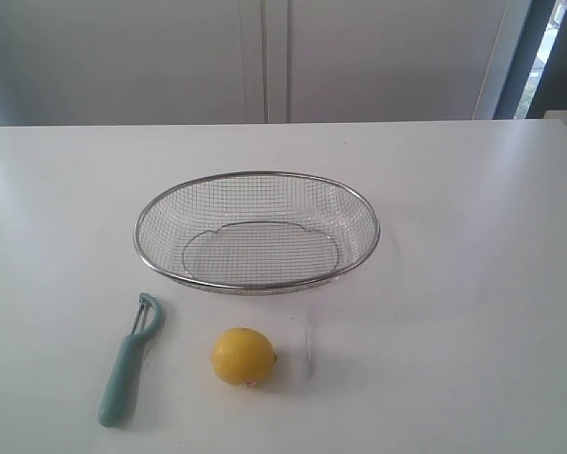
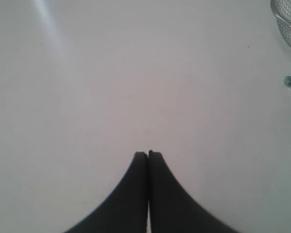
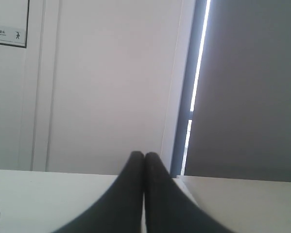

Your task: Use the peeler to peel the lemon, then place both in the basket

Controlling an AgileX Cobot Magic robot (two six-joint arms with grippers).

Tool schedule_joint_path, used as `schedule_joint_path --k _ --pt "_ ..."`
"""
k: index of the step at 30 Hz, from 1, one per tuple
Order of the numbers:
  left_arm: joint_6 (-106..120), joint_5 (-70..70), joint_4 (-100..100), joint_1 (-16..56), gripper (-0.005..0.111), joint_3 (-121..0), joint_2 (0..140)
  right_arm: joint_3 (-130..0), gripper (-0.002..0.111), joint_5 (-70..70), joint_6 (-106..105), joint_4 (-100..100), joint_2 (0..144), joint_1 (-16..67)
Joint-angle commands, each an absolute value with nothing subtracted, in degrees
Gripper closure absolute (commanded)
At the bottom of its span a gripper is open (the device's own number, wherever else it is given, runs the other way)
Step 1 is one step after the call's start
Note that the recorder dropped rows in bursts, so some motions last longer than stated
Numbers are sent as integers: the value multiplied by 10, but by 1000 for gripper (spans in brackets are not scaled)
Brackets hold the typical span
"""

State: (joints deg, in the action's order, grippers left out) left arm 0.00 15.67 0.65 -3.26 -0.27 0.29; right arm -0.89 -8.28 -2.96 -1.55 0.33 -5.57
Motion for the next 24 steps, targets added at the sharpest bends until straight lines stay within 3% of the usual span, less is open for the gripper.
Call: schedule_joint_path --k 1,24 --pt "0 154 8 -33 107 0 0 -31 108 -83 -25 -17 0 -58" --pt "0 154 8 -33 107 0 0 -179 108 114 -24 -17 30 -58"
